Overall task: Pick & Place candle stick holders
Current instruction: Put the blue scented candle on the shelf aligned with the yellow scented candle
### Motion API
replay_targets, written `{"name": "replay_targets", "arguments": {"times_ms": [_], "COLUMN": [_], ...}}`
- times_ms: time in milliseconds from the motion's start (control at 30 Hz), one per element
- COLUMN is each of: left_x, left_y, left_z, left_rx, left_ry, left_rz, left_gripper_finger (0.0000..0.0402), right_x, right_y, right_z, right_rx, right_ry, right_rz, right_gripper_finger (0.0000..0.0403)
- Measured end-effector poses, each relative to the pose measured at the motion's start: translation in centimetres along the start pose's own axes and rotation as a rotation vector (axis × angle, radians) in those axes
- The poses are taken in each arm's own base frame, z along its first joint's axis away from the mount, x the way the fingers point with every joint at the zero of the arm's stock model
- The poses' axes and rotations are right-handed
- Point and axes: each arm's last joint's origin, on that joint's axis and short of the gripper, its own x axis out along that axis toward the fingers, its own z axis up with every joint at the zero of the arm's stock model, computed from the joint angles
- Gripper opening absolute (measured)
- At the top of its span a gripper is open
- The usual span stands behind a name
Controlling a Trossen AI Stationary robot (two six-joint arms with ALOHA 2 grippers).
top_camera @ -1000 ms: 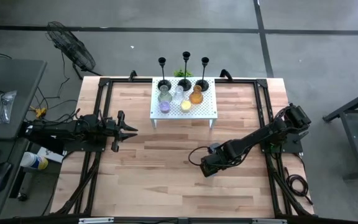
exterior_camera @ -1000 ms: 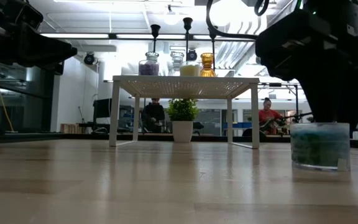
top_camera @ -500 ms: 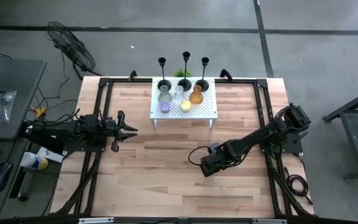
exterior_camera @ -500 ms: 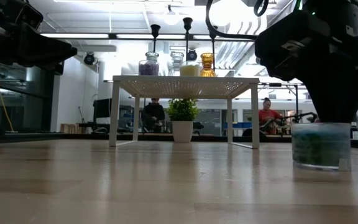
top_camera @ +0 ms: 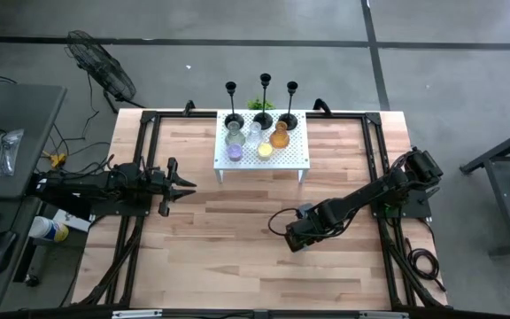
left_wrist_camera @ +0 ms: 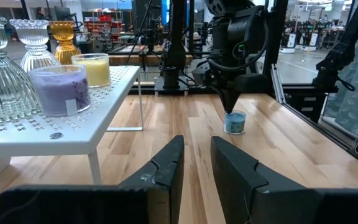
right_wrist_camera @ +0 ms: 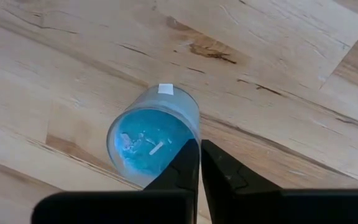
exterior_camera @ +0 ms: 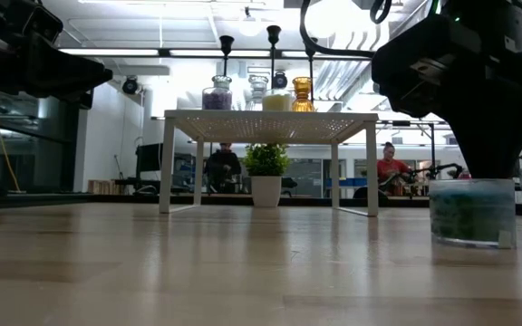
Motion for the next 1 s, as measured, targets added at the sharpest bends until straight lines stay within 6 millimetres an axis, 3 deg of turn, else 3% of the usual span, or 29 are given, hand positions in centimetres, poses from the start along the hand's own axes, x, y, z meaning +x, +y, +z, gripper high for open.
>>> {"name": "replay_targets", "arguments": {"times_ms": [567,1000], "left_x": [0.0,0.0], "left_y": [0.0,0.0], "left_z": [0.0,0.0], "left_rx": [0.0,0.0], "left_ry": [0.0,0.0], "left_rz": [0.0,0.0], "left_gripper_finger": [0.0077,0.0077], "right_x": [-0.3,-4.3], "right_y": [0.1,-1.3], "right_z": [0.1,1.0], "right_rx": [-0.023,-0.157], "right_ry": [0.024,0.023], "right_rz": [0.027,0.092], "right_gripper_finger": [0.0004,0.0003]}}
